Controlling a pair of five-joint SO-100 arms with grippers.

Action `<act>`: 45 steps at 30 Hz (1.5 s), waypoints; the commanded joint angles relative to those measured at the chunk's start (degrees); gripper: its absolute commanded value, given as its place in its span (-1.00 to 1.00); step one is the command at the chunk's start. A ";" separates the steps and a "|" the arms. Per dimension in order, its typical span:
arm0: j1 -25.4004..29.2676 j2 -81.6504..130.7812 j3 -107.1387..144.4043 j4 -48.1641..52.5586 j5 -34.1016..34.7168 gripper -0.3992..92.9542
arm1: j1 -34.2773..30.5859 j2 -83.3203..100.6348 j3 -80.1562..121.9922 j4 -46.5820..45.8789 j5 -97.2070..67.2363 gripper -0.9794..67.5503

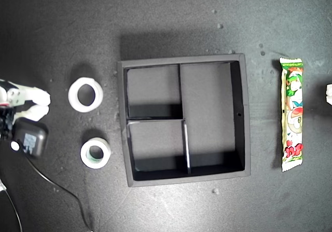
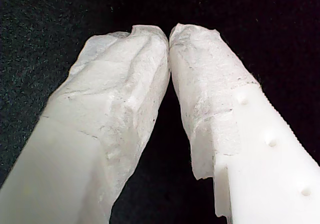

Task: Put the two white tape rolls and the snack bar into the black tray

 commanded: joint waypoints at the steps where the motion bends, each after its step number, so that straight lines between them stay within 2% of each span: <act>1: 0.35 2.99 3.60 1.93 -0.26 -0.99 | 0.26 0.09 0.44 0.09 -2.20 -0.98; 10: 1.32 2.99 3.60 1.93 -1.23 -0.99 | 0.53 0.00 0.44 0.09 -2.37 -0.98; 16: 8.44 2.81 3.60 0.79 -14.94 -0.99 | 3.60 0.18 0.44 -2.11 -4.04 -0.98; 20: 14.06 2.81 3.60 -9.49 -11.69 -0.99 | 6.59 -0.26 0.44 -11.43 -10.11 -0.98; 29: 16.17 2.81 3.60 -32.08 3.16 -0.99 | 11.69 0.09 0.44 -30.67 -15.91 -0.98; 33: 14.59 2.81 3.60 -39.02 7.56 -0.99 | 13.80 0.09 0.44 -41.22 -19.95 -0.98; 38: 12.13 2.81 2.46 -38.85 8.61 -0.90 | 13.10 0.09 -0.18 -54.84 -27.25 -0.98; 41: 10.11 2.81 -1.93 -32.87 9.40 -0.85 | 13.01 -0.53 -5.45 -53.44 -29.62 -0.98; 45: 6.42 -3.43 -11.07 -23.99 10.90 -0.78 | 11.16 -2.02 -16.17 -45.53 -34.10 -0.98</act>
